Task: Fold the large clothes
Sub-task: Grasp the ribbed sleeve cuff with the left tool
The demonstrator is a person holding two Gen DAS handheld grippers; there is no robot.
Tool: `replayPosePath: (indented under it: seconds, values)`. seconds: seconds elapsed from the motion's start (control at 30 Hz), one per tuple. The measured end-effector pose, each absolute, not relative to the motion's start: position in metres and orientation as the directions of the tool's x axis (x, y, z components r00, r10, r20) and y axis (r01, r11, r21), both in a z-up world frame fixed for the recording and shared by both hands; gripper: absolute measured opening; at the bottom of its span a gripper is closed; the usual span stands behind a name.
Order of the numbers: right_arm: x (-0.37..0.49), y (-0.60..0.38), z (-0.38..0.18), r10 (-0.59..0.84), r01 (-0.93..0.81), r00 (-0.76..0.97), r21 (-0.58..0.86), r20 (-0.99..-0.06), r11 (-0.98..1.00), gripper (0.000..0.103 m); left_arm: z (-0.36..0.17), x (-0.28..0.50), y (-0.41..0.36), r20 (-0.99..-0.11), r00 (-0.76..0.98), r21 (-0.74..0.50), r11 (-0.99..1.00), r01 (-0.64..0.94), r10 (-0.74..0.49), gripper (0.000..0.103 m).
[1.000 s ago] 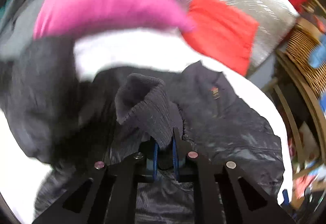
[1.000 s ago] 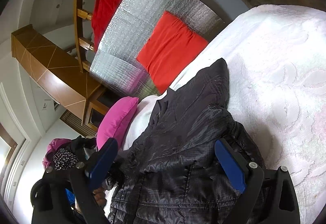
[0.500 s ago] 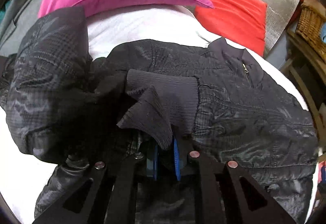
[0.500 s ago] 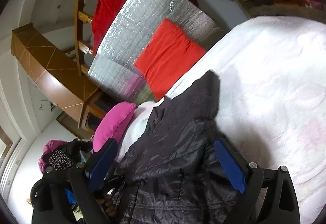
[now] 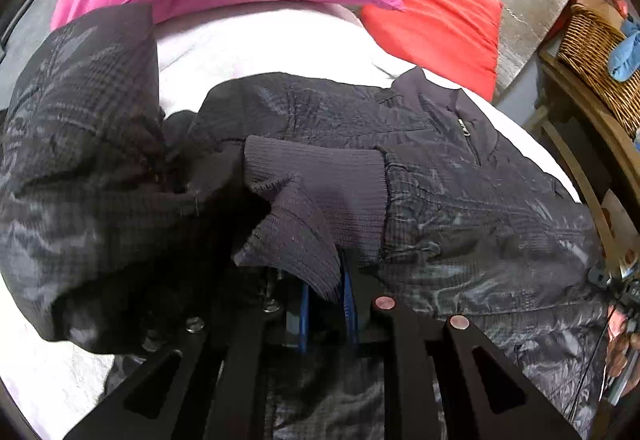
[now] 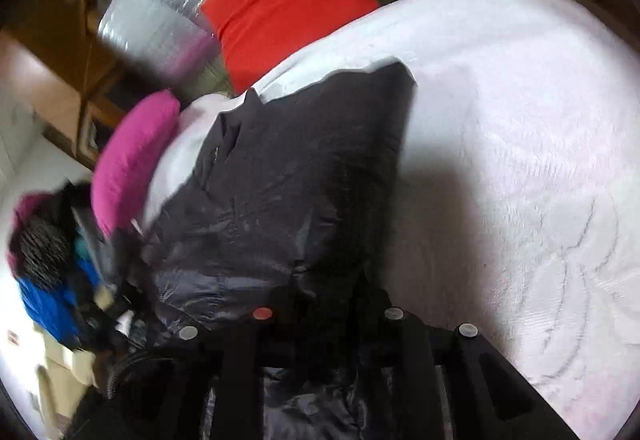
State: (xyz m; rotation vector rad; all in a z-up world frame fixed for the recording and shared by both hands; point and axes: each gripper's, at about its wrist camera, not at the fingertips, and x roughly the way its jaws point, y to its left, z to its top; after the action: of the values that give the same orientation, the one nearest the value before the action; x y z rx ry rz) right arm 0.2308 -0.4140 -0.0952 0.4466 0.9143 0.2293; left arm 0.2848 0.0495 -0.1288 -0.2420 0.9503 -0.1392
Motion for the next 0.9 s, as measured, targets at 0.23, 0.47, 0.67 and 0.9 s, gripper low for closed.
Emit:
replayPosePath:
  seconds: [0.23,0.47,0.67,0.9]
  values:
    - [0.227,-0.418,-0.122,0.293,0.076,0.584,0.41,-0.757,0.909,0.051,-0.13,0.282,0.055,-0.788,0.567,-0.275,0.961,0.023,-0.239,0.021]
    - [0.192,-0.455,-0.076,0.253,0.124,0.72,0.478,-0.646,0.869,0.082,-0.08,0.245,0.065,-0.728,0.682,-0.089,0.996,0.012,-0.073,0.046]
    - [0.201,-0.405,-0.062,0.415,-0.058,0.701,0.534,-0.579,0.844,0.082,-0.054,0.232,0.054,-0.648,0.76,-0.091,0.996,-0.005,-0.055,0.056]
    - [0.218,-0.376,-0.121,0.365,-0.05,0.605,0.424,-0.707,0.904,0.082,-0.111,0.271,-0.006,-0.794,0.608,0.046,0.996,0.075,-0.009,0.06]
